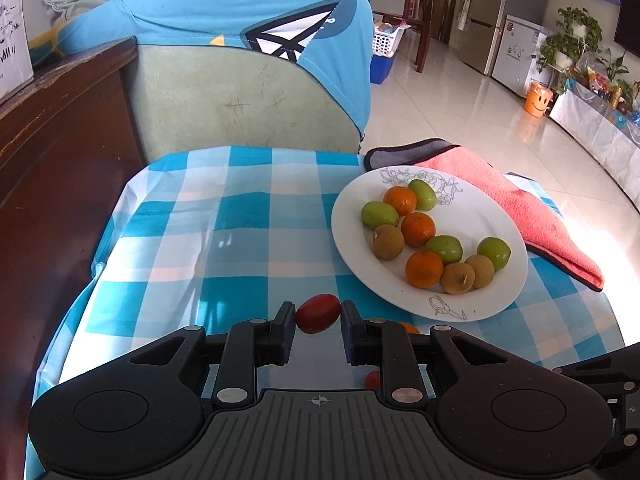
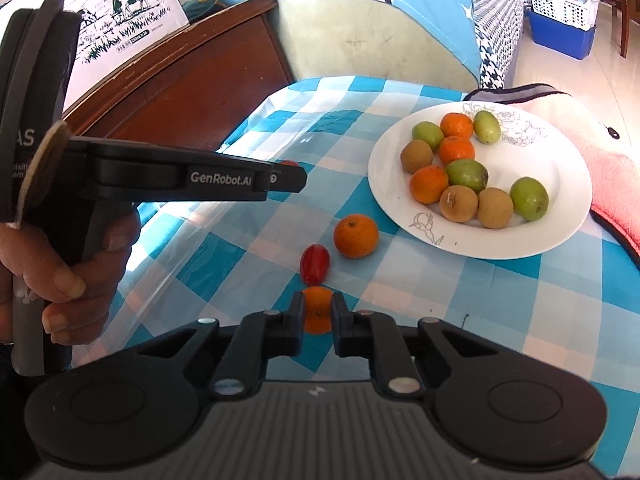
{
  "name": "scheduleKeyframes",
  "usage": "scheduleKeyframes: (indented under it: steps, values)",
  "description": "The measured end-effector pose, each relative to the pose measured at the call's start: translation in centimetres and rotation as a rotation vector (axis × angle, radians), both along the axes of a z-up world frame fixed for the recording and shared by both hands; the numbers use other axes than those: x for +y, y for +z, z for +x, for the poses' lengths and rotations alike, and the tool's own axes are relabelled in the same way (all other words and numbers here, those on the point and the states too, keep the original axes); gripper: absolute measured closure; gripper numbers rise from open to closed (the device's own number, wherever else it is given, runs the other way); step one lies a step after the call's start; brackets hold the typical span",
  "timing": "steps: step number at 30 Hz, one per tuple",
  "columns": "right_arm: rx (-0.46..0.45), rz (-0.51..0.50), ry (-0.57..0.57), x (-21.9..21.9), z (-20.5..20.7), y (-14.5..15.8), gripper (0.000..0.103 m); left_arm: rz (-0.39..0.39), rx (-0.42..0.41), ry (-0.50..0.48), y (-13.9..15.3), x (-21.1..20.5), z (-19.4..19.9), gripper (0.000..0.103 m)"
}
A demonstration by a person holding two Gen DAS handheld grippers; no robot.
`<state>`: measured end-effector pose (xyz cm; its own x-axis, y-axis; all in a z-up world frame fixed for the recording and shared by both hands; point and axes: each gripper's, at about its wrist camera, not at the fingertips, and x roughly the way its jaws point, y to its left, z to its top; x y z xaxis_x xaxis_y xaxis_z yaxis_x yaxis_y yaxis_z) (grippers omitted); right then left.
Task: Organize fruits
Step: 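Close the left gripper on the red date while the right gripper grasps the orange, then carry the date and orange onto the white plate and open both grippers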
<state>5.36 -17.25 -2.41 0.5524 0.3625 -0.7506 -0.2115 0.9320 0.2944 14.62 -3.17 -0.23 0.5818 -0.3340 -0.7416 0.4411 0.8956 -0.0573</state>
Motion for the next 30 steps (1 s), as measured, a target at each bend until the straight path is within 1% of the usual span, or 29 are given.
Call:
scheduleKeyframes:
  steps: [1,3,5,6,7,13,16,17,18,20,22,25,28,30]
  values:
    - [0.007,0.009,0.002,0.1,0.0,-0.1,0.085,0.003,0.0,0.001,-0.1,0.0,0.0,0.081]
    - [0.007,0.01,0.015,0.3,-0.1,-0.2,0.084,0.007,-0.001,0.002,-0.1,0.0,0.0,0.081]
    - [-0.002,0.003,0.028,0.7,0.0,-0.3,0.078,0.008,-0.003,0.004,-0.1,0.0,0.0,0.081]
    - [-0.005,-0.001,0.025,0.8,0.0,-0.4,0.072,0.009,-0.004,0.004,-0.1,0.0,-0.1,0.081]
    - [-0.008,-0.005,0.022,0.9,0.1,-0.6,0.07,0.01,-0.005,0.005,-0.1,0.1,-0.1,0.081]
    - [-0.02,-0.049,0.014,1.5,0.6,-1.3,0.07,0.02,-0.009,0.006,-0.2,0.1,-0.1,0.081]
    - [-0.011,-0.043,0.006,1.4,0.9,-1.7,0.069,0.026,-0.01,0.001,-0.2,-0.1,-0.2,0.082]
    - [-0.012,-0.044,0.008,1.4,0.9,-1.7,0.069,0.028,-0.01,-0.001,-0.3,-0.1,-0.2,0.081]
    - [-0.013,-0.043,0.012,1.4,0.9,-1.6,0.074,0.028,-0.01,-0.002,-0.3,-0.2,-0.2,0.081]
    - [-0.002,-0.026,0.006,1.2,1.0,-1.5,0.074,0.025,-0.008,-0.002,-0.4,-0.2,-0.1,0.082]
    - [-0.005,-0.023,-0.005,0.7,0.9,-0.9,0.074,0.02,-0.008,0.001,-0.4,-0.2,0.0,0.081]
    - [-0.026,-0.048,-0.045,-0.3,0.9,0.7,0.074,-0.001,-0.011,0.005,-0.1,-0.1,0.2,0.081]
    - [-0.072,-0.042,-0.09,-2.1,1.3,2.9,0.074,-0.019,-0.026,0.0,0.4,-0.2,0.4,0.081]
    - [-0.114,-0.056,-0.111,-3.3,1.6,4.3,0.074,-0.035,-0.037,-0.01,0.8,-0.4,0.5,0.081]
